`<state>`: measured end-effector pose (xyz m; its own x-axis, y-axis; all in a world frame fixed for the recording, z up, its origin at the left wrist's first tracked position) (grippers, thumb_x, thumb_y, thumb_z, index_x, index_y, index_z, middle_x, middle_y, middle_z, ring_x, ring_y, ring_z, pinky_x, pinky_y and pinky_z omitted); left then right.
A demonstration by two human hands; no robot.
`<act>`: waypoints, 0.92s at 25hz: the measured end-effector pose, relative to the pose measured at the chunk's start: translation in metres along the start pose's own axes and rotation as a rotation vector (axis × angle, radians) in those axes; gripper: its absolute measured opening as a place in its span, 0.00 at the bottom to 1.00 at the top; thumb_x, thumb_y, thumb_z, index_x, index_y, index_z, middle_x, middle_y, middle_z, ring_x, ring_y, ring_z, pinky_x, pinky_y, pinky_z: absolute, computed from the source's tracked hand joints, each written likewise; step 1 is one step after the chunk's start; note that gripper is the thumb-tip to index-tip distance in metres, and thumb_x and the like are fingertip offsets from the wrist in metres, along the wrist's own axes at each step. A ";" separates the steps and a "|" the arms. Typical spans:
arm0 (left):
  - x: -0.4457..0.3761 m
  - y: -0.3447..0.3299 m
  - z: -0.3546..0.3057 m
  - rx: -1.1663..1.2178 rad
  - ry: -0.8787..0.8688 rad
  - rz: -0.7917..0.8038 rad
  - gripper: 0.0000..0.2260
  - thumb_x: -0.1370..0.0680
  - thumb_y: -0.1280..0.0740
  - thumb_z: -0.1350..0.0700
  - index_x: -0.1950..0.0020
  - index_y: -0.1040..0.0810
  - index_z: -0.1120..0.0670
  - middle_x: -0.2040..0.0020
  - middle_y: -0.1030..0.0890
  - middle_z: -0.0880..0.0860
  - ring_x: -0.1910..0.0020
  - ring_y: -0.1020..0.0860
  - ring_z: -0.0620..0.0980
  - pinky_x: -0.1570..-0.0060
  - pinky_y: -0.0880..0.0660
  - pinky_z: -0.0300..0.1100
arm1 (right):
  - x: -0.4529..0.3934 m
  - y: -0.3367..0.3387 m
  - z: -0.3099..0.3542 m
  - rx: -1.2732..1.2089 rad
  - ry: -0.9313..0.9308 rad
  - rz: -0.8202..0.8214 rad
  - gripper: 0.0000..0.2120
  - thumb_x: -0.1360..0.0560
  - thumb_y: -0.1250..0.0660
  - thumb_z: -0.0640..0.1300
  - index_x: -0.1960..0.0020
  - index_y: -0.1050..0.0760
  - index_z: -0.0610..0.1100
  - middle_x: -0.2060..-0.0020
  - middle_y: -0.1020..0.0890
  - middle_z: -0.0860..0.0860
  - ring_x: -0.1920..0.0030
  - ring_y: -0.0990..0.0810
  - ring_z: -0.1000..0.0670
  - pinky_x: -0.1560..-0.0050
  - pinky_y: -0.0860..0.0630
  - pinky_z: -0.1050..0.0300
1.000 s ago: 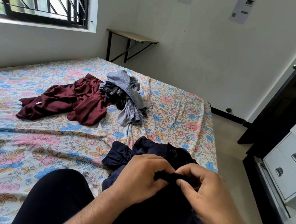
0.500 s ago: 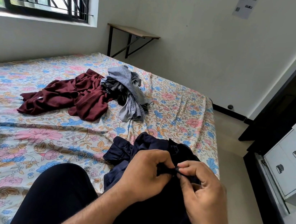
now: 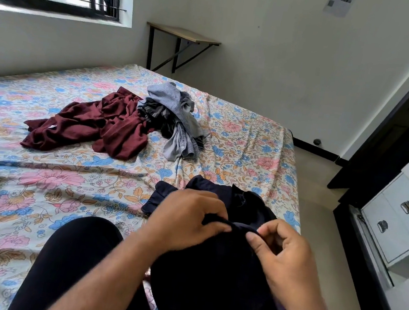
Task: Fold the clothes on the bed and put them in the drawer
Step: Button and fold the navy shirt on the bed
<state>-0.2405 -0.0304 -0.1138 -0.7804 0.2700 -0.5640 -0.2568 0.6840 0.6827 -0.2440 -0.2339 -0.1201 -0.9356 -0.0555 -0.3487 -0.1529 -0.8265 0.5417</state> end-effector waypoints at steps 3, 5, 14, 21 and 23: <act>0.003 0.019 0.027 -0.064 0.015 0.082 0.04 0.21 0.28 0.46 0.48 0.15 0.44 0.53 0.17 0.38 0.55 0.20 0.38 0.54 0.22 0.42 | -0.004 -0.005 -0.018 -0.138 -0.167 0.216 0.07 0.29 0.20 0.42 0.62 0.17 0.49 0.69 0.16 0.51 0.68 0.22 0.57 0.66 0.27 0.65; 0.006 0.032 0.043 -0.052 0.055 0.061 0.03 0.22 0.26 0.49 0.48 0.15 0.44 0.53 0.18 0.38 0.55 0.20 0.37 0.55 0.23 0.40 | -0.005 0.003 -0.020 -0.235 -0.223 0.241 0.05 0.28 0.22 0.38 0.60 0.15 0.45 0.65 0.14 0.47 0.64 0.19 0.53 0.62 0.24 0.64; 0.014 0.072 0.063 0.170 0.152 -0.155 0.09 0.23 0.23 0.62 0.47 0.12 0.50 0.54 0.15 0.42 0.52 0.16 0.42 0.50 0.22 0.36 | -0.012 0.040 -0.007 -0.268 -0.240 0.190 0.02 0.28 0.22 0.40 0.57 0.14 0.44 0.60 0.14 0.42 0.61 0.19 0.48 0.52 0.23 0.52; 0.026 0.084 -0.002 0.137 0.003 -0.758 0.06 0.23 0.25 0.66 0.49 0.13 0.58 0.53 0.15 0.48 0.52 0.17 0.40 0.49 0.23 0.35 | 0.003 0.024 0.021 -0.631 -0.328 0.237 0.09 0.33 0.24 0.38 0.55 0.16 0.36 0.58 0.15 0.34 0.62 0.16 0.42 0.61 0.17 0.55; 0.025 0.078 -0.032 0.139 -0.136 -0.725 0.03 0.23 0.26 0.66 0.50 0.13 0.60 0.53 0.15 0.51 0.53 0.17 0.48 0.51 0.22 0.42 | 0.009 0.021 0.036 -0.749 -0.334 0.230 0.07 0.33 0.26 0.36 0.56 0.17 0.36 0.60 0.16 0.36 0.65 0.16 0.44 0.63 0.17 0.56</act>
<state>-0.2987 0.0082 -0.0599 -0.3629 -0.2059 -0.9088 -0.5986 0.7989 0.0580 -0.2667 -0.2316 -0.0844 -0.9804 -0.1963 0.0160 0.1931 -0.9740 -0.1183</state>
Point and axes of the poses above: each hand's wrist, its own x-axis away from the middle knuckle, its own y-axis out of the back of the hand, z = x × y, the point moved 8 cm from there along -x, towards the middle knuckle
